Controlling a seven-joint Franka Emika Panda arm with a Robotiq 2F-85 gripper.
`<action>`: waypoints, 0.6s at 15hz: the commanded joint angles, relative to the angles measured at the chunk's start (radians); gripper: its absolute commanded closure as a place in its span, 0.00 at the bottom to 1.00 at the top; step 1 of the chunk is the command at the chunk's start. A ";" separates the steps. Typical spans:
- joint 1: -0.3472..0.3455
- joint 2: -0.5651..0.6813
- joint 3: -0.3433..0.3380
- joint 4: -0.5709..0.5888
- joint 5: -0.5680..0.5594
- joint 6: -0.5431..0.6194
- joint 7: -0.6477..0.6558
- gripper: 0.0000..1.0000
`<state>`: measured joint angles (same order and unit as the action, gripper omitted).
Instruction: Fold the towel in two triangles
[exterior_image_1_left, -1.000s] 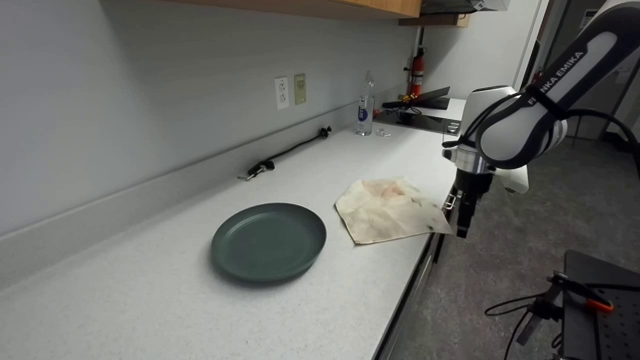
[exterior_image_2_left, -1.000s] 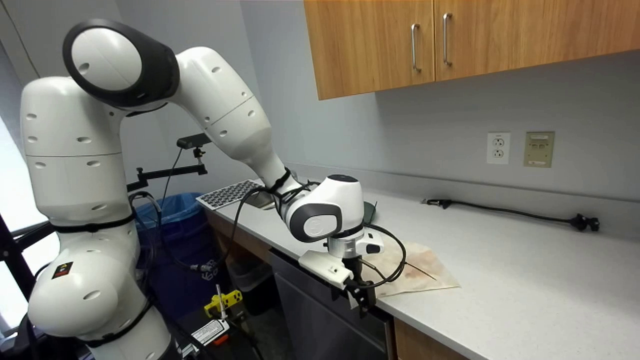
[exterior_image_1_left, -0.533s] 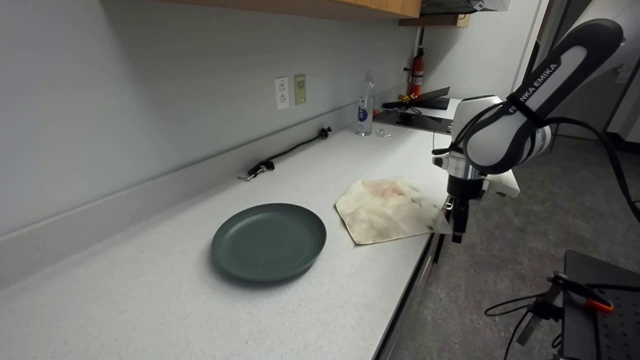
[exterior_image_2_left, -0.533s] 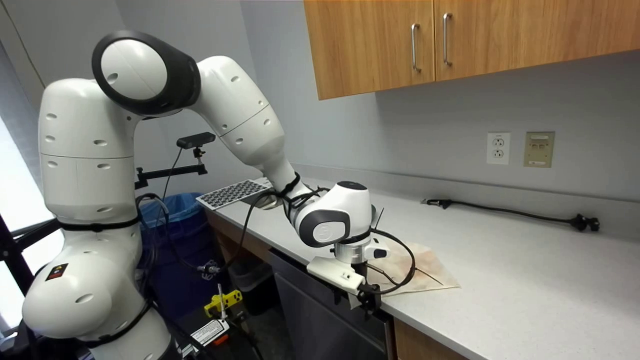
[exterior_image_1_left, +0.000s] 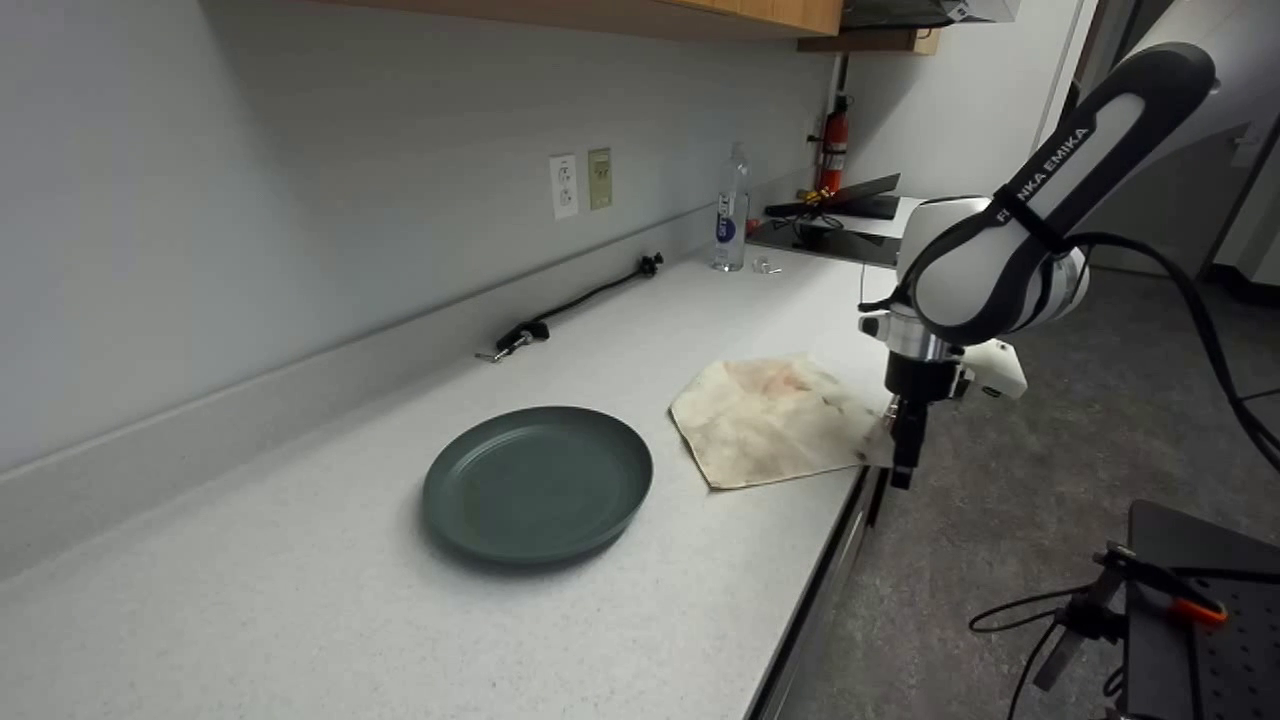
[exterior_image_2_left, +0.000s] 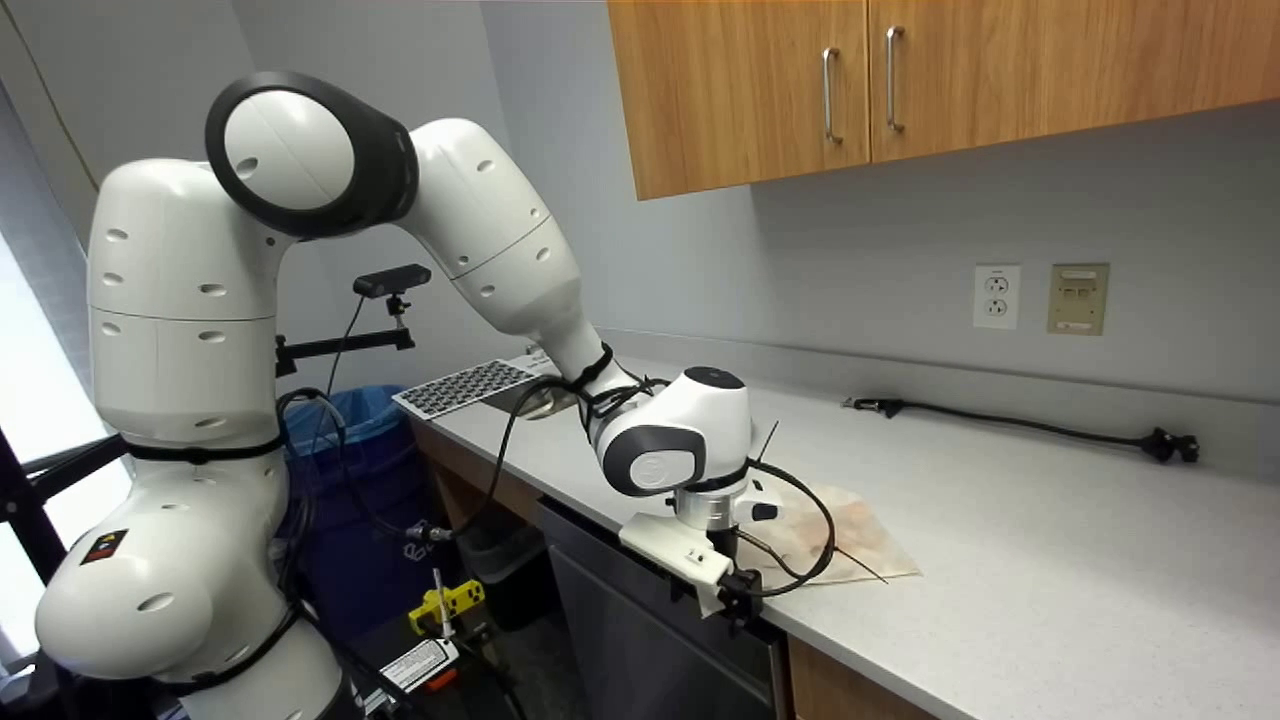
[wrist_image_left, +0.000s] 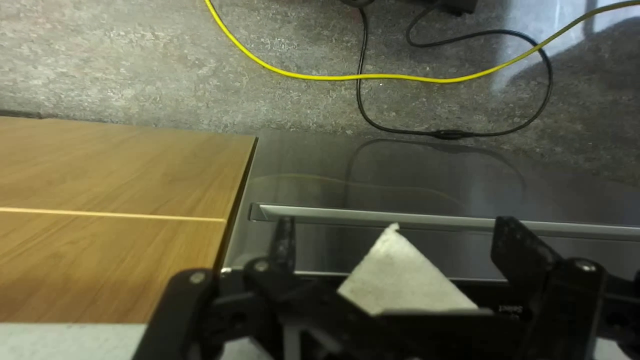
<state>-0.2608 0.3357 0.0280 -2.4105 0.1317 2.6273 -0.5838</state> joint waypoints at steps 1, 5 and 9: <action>-0.027 0.019 0.023 0.031 0.048 -0.019 -0.031 0.00; -0.021 0.024 0.014 0.033 0.038 0.016 -0.012 0.28; -0.022 0.024 0.013 0.037 0.038 0.018 -0.006 0.60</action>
<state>-0.2699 0.3434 0.0328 -2.3917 0.1486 2.6327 -0.5806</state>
